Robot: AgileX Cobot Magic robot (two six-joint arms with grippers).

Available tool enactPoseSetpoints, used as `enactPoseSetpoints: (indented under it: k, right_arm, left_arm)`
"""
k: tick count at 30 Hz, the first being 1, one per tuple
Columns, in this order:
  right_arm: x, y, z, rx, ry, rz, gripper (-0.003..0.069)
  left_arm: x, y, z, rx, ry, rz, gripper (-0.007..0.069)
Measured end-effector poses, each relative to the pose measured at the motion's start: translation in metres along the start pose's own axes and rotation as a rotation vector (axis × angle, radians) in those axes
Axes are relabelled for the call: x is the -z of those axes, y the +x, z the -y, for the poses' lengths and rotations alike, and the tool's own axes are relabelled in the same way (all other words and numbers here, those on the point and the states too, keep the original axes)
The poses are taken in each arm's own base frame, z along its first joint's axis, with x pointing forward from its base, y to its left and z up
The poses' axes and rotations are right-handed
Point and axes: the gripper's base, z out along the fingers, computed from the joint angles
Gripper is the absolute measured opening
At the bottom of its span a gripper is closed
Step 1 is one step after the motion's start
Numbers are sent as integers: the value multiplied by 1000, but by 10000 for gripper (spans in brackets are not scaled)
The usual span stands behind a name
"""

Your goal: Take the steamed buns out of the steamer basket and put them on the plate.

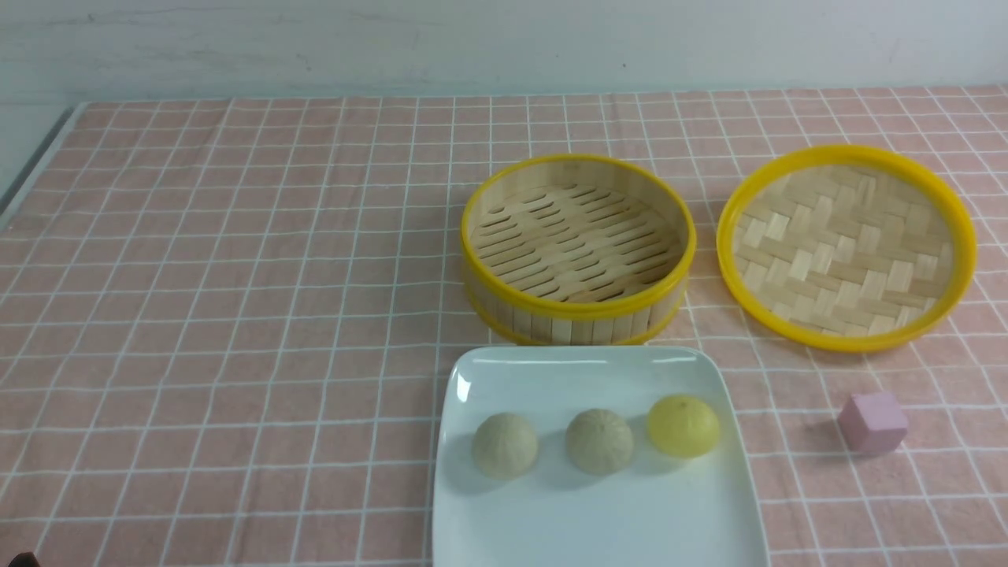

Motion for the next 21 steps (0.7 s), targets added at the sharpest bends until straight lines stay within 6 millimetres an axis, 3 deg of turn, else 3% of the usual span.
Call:
enactPoseSetpoints:
  k: [21]
  right_arm:
    - [0,1,-6,90,-65,-13,239]
  left_arm:
    - [0,0,0,-7,-3,1,326]
